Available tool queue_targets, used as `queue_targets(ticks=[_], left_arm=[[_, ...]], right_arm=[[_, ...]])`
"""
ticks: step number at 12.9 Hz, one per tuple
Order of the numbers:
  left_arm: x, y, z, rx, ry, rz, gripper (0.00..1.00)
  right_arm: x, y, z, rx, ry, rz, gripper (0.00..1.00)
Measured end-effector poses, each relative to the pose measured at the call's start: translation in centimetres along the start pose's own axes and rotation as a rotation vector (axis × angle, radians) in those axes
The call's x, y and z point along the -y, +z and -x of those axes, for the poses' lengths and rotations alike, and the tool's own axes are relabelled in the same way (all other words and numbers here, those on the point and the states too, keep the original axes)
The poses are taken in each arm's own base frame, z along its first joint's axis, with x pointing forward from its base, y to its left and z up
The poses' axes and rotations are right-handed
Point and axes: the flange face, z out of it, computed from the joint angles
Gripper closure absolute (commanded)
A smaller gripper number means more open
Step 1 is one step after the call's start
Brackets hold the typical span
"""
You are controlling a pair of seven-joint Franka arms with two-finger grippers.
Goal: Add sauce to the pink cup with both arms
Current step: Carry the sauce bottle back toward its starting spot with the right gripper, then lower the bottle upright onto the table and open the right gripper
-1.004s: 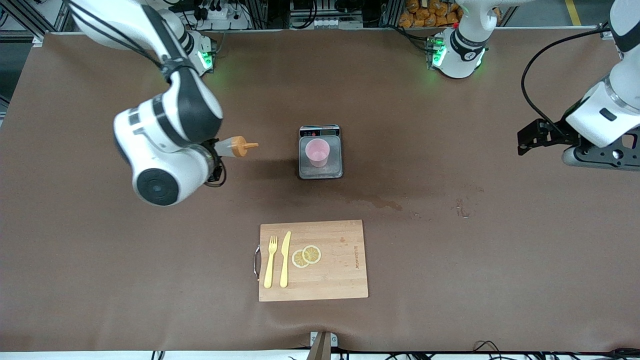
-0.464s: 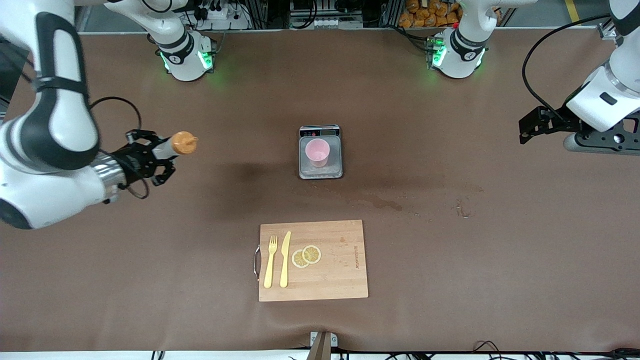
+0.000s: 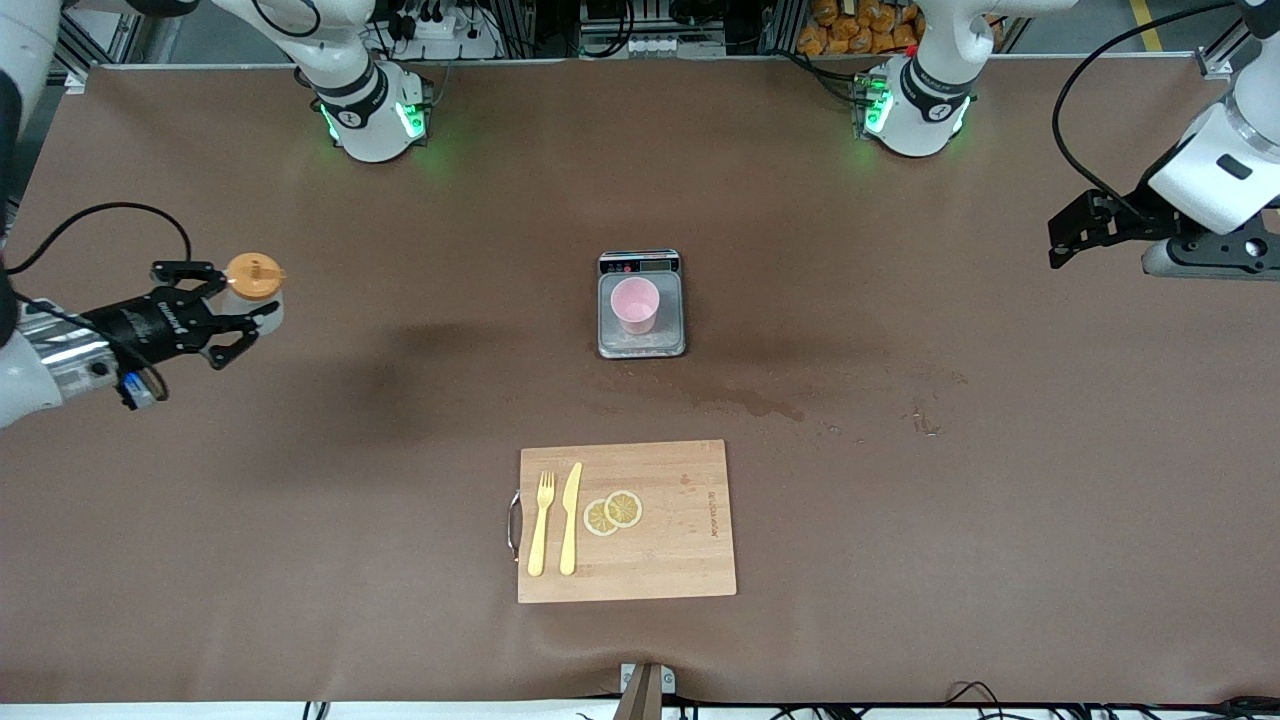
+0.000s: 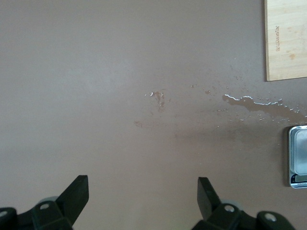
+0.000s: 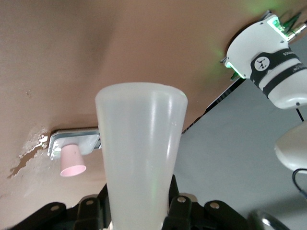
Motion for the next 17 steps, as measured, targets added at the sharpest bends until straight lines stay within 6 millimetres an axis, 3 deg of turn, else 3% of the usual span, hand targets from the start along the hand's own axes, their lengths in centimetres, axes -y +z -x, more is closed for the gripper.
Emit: queue_targets(ticks=[3,7,13,17], left_arm=[[-0.1,-0.1,0.1,-0.001,-0.016,0.000,0.00],[-0.9,0.0,0.1,-0.001,-0.005,0.000,0.00],[-1.0,1.2,-0.2,0.022,-0.007,-0.004,0.00],[-0.9,1.4,-0.3,0.022,-0.010,-0.006,0.00]], right_arm=[[-2.8,-0.9,-7.1,0.097,-0.066,-0.053,0.55],[-4.3,0.3,-14.9,0.195,-0.156,-0.090,0.53],[-2.6,5.9,-24.9,0.277,-0.311,-0.135,0.52],[-4.4,6.5,-29.1,0.290,-0.306,-0.200,0.51]])
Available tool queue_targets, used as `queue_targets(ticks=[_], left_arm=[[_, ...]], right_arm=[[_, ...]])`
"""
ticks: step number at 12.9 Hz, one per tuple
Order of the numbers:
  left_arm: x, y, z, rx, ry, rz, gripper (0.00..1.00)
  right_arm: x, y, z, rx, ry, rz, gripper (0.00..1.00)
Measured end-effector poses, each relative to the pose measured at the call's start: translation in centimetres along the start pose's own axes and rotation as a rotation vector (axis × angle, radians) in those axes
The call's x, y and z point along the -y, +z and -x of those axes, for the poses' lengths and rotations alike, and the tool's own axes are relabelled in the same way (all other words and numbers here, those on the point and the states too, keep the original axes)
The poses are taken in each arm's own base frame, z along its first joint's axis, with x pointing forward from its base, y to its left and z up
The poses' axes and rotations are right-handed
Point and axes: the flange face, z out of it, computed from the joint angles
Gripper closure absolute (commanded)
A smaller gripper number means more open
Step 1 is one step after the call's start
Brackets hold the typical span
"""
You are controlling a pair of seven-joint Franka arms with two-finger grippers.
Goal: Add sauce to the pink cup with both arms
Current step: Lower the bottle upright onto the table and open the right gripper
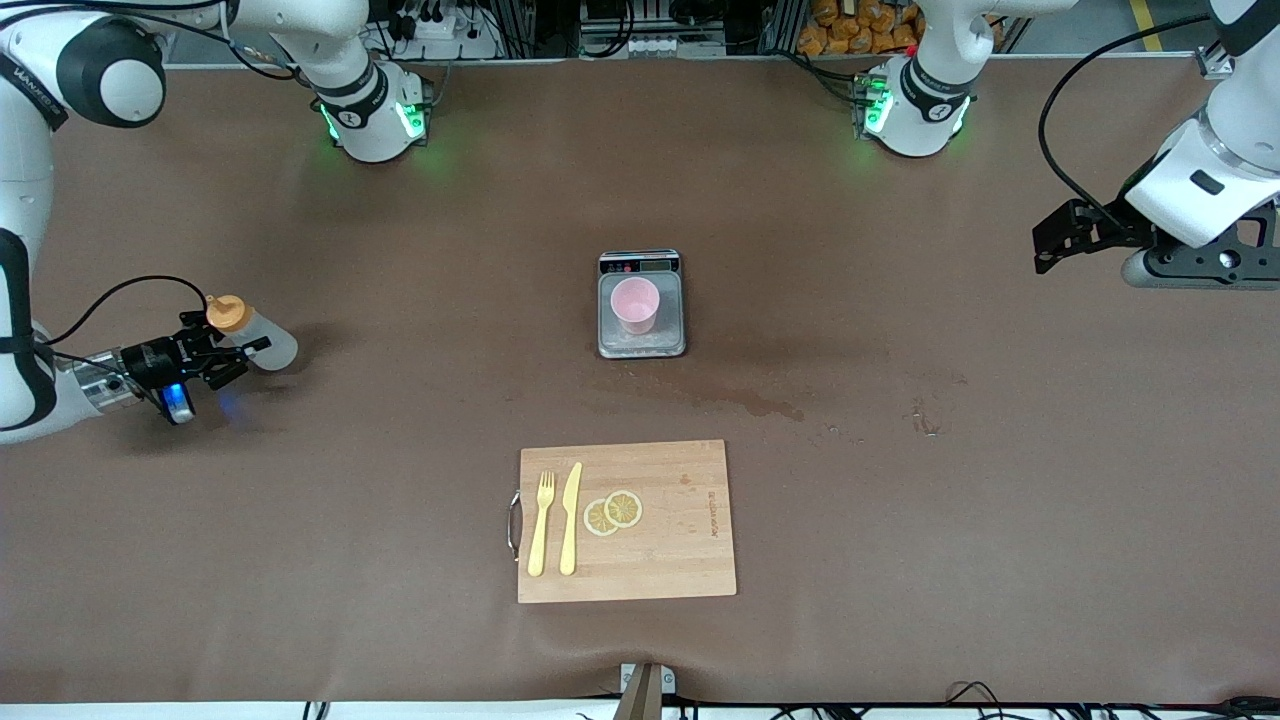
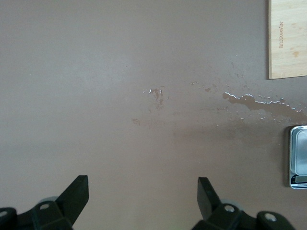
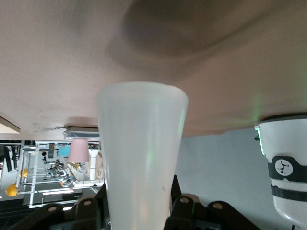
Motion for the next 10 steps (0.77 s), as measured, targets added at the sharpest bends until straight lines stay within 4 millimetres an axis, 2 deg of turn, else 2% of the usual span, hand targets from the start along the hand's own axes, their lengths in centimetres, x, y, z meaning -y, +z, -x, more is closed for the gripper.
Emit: queue_targets(ticks=[1,3,6,7,9,10], left_arm=[[0.0,0.0,0.0,0.000,0.000,0.000,0.00],[0.1,0.1,0.0,0.001,-0.001,-0.001,0.00],[0.1,0.2,0.0,0.004,-0.001,-0.001,0.00],[0.1,0.3,0.0,0.005,-0.001,-0.001,0.00],[0.1,0.4,-0.1,0.008,-0.002,-0.001,0.00],[0.1,0.5,-0.1,0.010,-0.002,-0.001,0.00]], right_arm=[[-0.3,-0.2,-0.1,-0.003,0.001,-0.007,0.47],[-0.2,0.0,-0.3,0.001,-0.004,-0.008,0.46],[-0.4,1.0,-1.8,0.024,-0.038,-0.005,0.37],[-0.4,1.2,-2.1,0.031,-0.042,-0.007,0.23],[-0.4,1.3,-2.2,0.033,-0.043,-0.006,0.04],[-0.4,1.2,-2.2,0.033,-0.044,-0.006,0.00]])
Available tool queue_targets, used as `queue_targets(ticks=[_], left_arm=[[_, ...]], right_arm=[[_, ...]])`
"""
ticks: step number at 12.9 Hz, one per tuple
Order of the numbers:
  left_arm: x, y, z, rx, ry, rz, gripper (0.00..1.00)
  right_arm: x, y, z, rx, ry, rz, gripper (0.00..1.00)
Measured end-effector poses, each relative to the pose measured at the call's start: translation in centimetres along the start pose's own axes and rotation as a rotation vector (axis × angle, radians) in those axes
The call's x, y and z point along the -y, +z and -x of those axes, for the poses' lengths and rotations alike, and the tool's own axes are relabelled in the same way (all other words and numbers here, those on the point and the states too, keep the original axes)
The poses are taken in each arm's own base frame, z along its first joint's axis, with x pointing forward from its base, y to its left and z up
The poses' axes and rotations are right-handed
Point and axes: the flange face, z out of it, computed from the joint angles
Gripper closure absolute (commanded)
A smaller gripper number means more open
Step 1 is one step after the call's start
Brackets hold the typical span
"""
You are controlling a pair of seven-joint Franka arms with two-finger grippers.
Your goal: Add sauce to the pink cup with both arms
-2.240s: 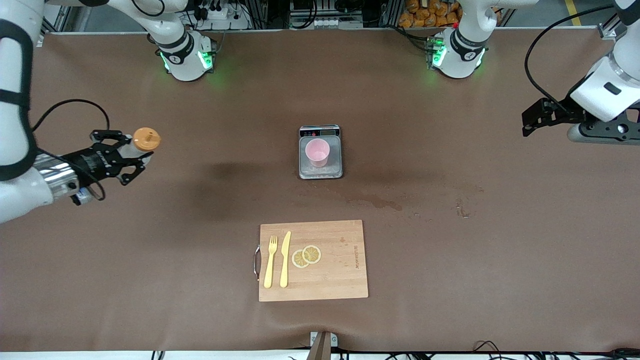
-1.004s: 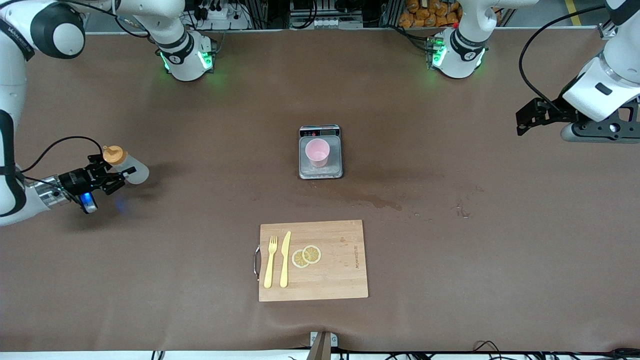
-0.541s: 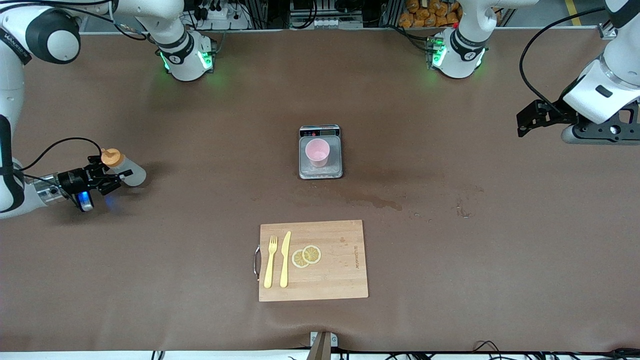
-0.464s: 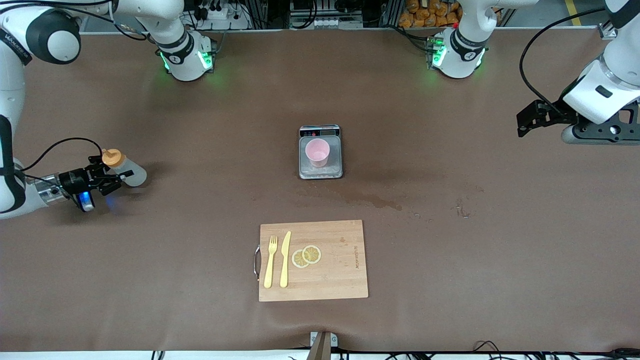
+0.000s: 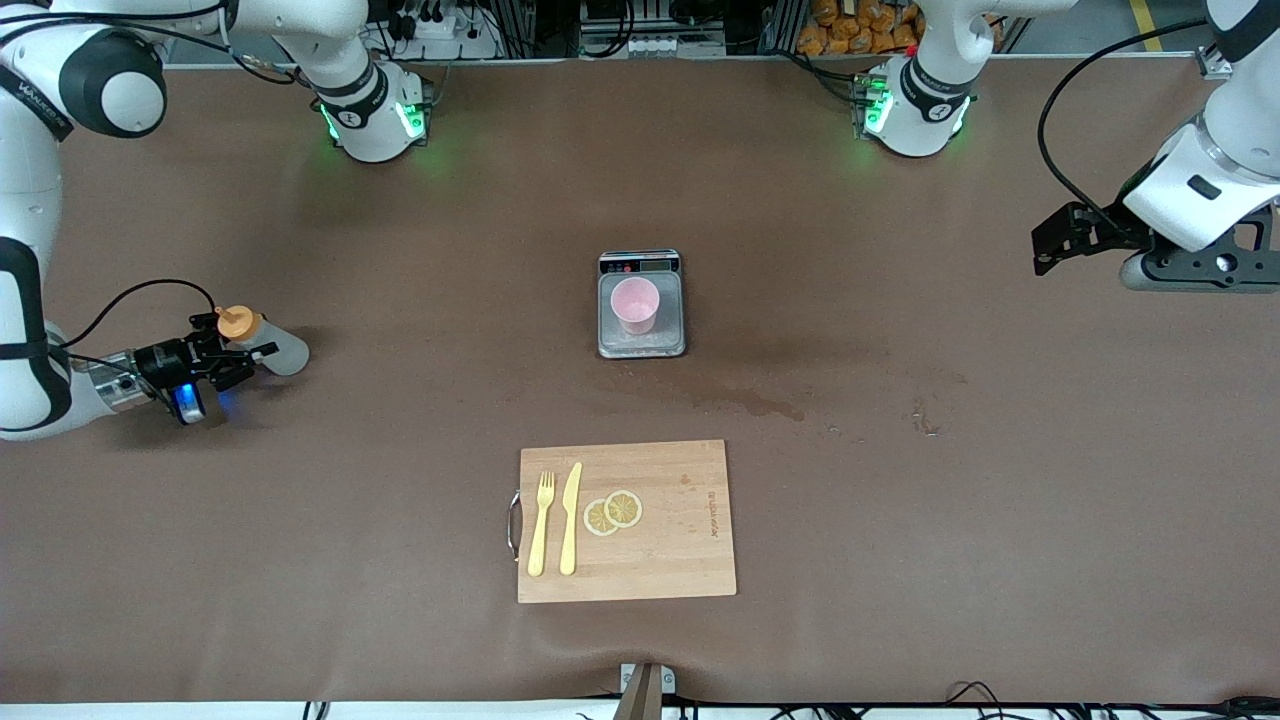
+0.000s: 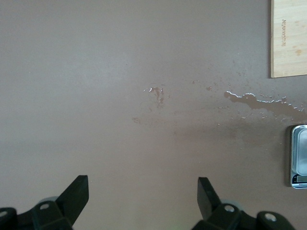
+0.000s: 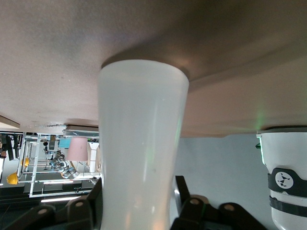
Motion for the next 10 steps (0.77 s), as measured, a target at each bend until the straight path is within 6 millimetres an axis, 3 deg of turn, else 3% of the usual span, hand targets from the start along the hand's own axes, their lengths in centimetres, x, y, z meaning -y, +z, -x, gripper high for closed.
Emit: queue_targets(ticks=[4,10], left_arm=[[0.2,0.1,-0.1,0.001,-0.003,0.000,0.00],[0.3,-0.8,0.3,-0.014,-0.005,0.001,0.00]], right_arm=[[0.8,-1.5,1.7,-0.020,0.036,0.008,0.00],[3.5,-7.5,11.0,-0.118,0.075,0.057,0.00]])
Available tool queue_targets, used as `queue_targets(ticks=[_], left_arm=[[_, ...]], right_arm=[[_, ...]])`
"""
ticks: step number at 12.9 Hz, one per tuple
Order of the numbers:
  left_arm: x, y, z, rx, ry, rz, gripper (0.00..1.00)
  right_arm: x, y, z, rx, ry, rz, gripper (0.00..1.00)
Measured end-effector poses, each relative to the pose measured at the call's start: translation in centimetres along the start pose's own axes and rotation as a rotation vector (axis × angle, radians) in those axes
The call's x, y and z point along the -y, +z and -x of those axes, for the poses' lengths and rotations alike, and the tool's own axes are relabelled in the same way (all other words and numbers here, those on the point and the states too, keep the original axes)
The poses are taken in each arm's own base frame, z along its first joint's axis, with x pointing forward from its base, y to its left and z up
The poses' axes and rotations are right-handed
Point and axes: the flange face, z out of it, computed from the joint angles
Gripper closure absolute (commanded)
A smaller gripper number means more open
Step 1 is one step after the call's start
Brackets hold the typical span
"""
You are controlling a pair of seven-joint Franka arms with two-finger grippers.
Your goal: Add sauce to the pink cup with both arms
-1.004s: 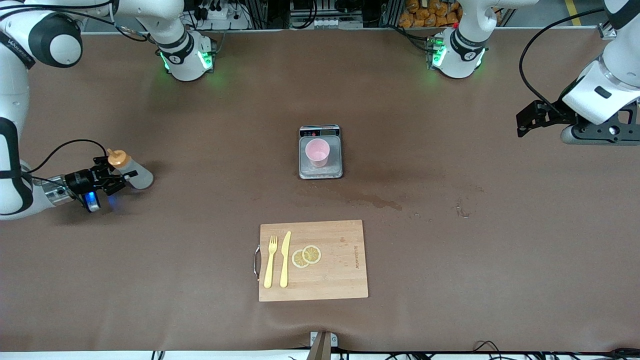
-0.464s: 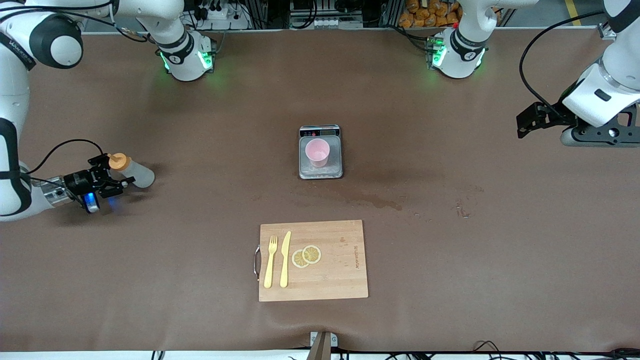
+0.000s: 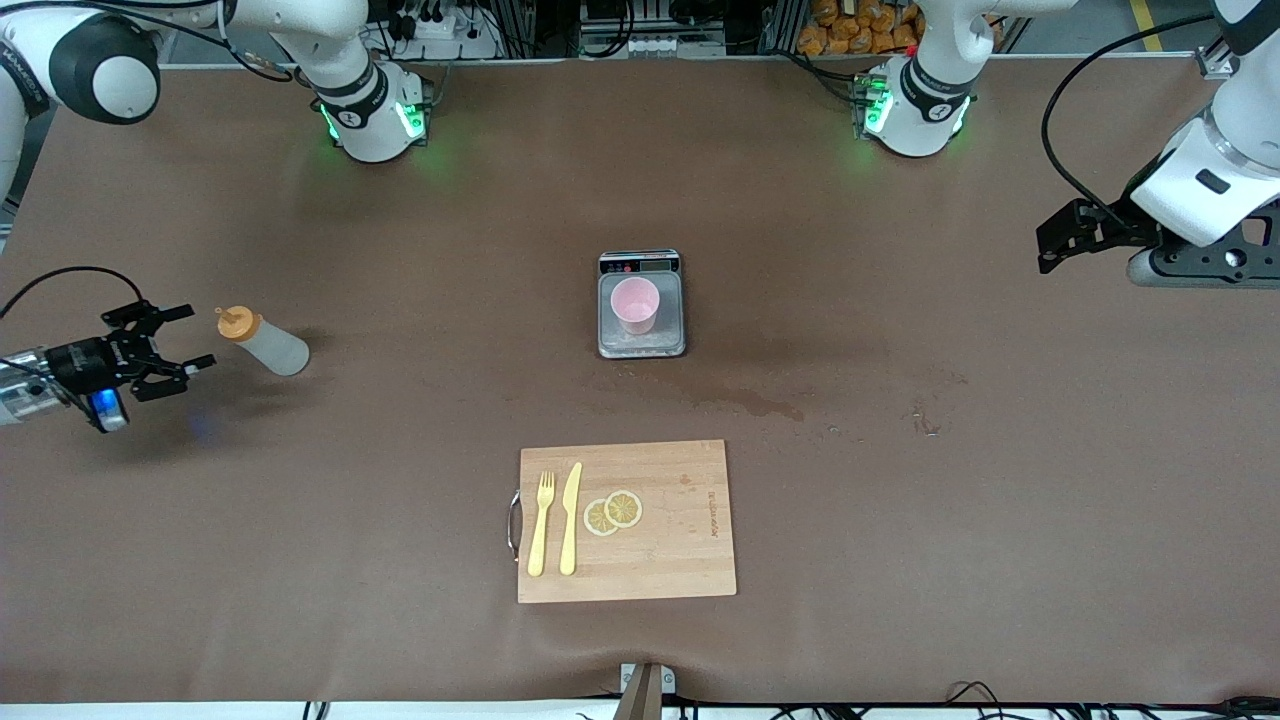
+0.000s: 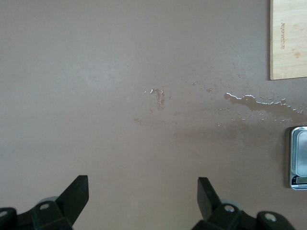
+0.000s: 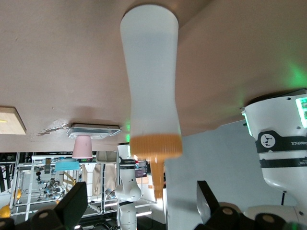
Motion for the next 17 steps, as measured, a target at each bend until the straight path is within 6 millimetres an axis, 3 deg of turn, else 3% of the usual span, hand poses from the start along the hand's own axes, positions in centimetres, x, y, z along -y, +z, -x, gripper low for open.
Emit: queue_targets(ticks=[2,5,8,13,15,17], left_arm=[[0.2,-0.2,0.1,-0.003,-0.004,0.000,0.00],[0.7,-0.2,0.1,-0.003,-0.013,0.000,0.00],[0.9,-0.1,0.1,0.001,-0.017,0.000,0.00],[1.0,0.0,0.1,0.002,-0.019,0.000,0.00],[1.0,0.0,0.1,0.002,-0.019,0.000,0.00],[1.0,-0.1,0.1,0.001,-0.019,0.000,0.00]], right_arm=[[0.4,-2.0,3.4,-0.051,-0.035,-0.002,0.00],[2.2,-4.0,10.7,-0.182,-0.084,0.035,0.00],[5.5,-3.3,18.1,-0.340,-0.118,0.133,0.00],[8.9,-2.9,32.0,-0.714,-0.288,0.211,0.00],[9.1,-3.0,35.0,-0.802,-0.392,0.224,0.00],[8.8,-3.1,35.3,-0.877,-0.455,0.225,0.00]])
